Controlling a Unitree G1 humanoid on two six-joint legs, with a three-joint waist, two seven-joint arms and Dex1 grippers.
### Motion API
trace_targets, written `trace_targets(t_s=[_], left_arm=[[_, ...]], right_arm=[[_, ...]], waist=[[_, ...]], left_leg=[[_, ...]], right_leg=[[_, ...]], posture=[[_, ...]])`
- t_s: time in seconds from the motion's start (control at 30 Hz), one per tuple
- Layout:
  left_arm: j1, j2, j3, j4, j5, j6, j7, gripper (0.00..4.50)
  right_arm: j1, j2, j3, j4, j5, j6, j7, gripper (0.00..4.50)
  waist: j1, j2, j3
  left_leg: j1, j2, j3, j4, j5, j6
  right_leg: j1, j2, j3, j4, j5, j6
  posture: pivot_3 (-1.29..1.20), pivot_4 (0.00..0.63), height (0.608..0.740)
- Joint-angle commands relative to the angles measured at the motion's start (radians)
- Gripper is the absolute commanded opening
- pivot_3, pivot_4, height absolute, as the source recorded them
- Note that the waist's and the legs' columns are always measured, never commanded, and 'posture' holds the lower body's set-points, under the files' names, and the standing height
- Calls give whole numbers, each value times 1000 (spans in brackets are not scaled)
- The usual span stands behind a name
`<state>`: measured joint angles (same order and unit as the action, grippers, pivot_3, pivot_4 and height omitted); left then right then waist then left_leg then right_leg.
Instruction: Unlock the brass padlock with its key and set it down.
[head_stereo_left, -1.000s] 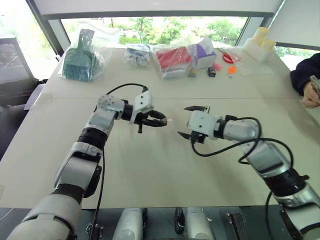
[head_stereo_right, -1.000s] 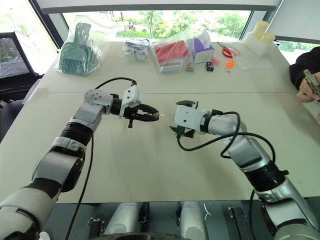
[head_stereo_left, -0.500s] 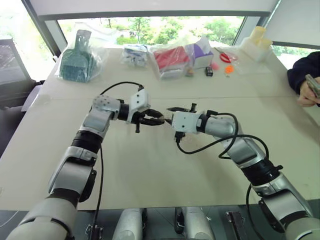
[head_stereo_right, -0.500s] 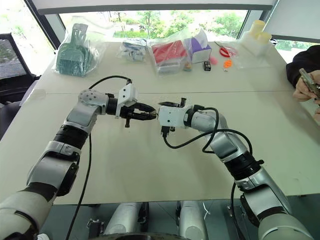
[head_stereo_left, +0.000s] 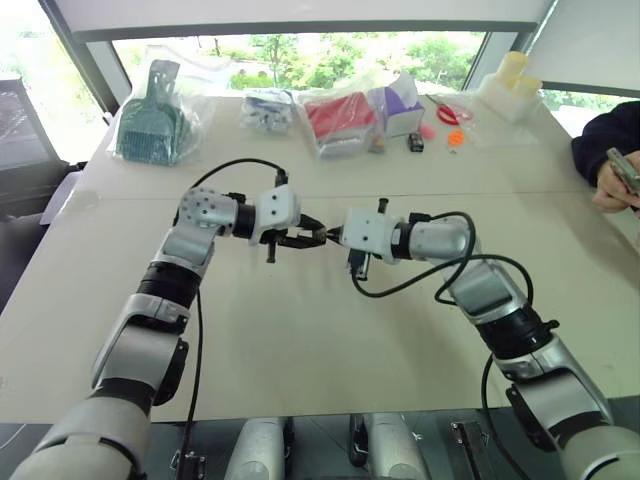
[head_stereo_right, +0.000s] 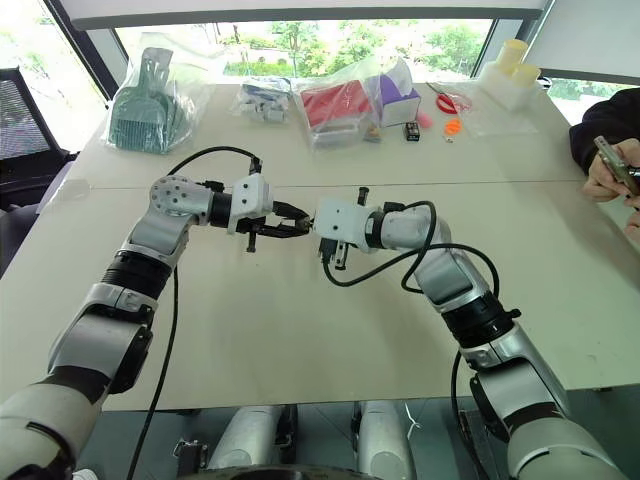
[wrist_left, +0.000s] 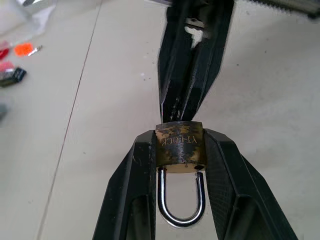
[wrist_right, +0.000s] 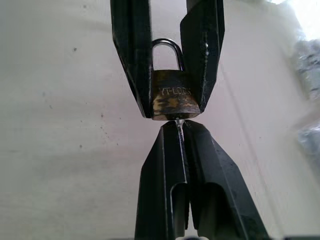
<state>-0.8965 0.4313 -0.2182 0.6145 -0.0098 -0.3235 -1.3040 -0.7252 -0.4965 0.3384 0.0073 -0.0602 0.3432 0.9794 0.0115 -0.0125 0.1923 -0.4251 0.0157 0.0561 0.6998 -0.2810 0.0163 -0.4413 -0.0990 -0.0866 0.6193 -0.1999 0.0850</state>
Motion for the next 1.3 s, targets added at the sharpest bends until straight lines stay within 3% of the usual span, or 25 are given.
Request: trace_targets(t_s=[0.03, 0.13, 0.33, 0.43, 0.57, 1.03, 1.13, 1.27, 1.3], left_arm=[[-21, -3, 5, -27, 0, -150, 33, 756], [-26, -1, 7, -12, 0, -159, 35, 756], [-30, 35, 43, -31, -129, 202, -107, 756], [-21, 64, 43, -71, -161, 310, -166, 756], [-27, 64, 56, -88, -185, 382, -182, 756], [-44, 56, 61, -104, -210, 456, -198, 756], [-47, 54, 60, -94, -211, 453, -191, 756], [-51, 46, 68, -100, -223, 477, -182, 756], [-51, 45, 68, -102, -224, 480, -182, 756]], right_arm=[[-62, 34, -5, -3, 95, 133, 87, 60], [-76, 29, -1, 1, 61, 56, 69, 60], [-2, -71, 36, 73, -242, -581, -250, 60], [34, -93, 27, 93, -298, -750, -345, 874], [45, -93, 21, 109, -334, -852, -407, 2941], [-7, -42, 39, 184, -363, -965, -429, 2941], [-15, -34, 39, 194, -368, -979, -431, 2106], [-19, -27, 41, 198, -377, -994, -432, 94], [-19, -25, 42, 199, -379, -995, -432, 35]], waist=[[0, 0, 0], [1, 0, 0], [-1, 0, 0], [-6, 0, 0], [-7, 0, 0], [-4, 0, 0], [-4, 0, 0], [-5, 0, 0], [-5, 0, 0]], left_leg=[[0, 0, 0, 0, 0, 0], [0, 0, 0, 0, 0, 0], [0, 0, 2, 0, 0, 0], [0, 0, 2, 0, 0, 0], [0, 0, 2, 0, 1, -1], [0, 0, 2, 0, 1, -1], [0, 0, 2, 0, 1, -1], [0, 0, 2, 0, 1, -1], [0, 0, 2, 0, 1, -1]], right_leg=[[0, 0, 0, 0, 0, 0], [0, 0, 0, 0, 0, 0], [0, 0, 0, 0, 0, 1], [-1, 0, 0, 0, 0, 1], [-1, 0, 0, 1, 0, 1], [0, 0, 0, 1, 0, 1], [0, 0, 0, 1, 0, 0], [0, 0, 0, 1, 0, 1], [0, 0, 0, 1, 0, 1]], posture=[[0, 150, 740], [0, 150, 740], [0, 150, 740], [0, 150, 740], [0, 150, 740], [0, 150, 740], [0, 150, 740], [0, 150, 740], [0, 150, 740]])
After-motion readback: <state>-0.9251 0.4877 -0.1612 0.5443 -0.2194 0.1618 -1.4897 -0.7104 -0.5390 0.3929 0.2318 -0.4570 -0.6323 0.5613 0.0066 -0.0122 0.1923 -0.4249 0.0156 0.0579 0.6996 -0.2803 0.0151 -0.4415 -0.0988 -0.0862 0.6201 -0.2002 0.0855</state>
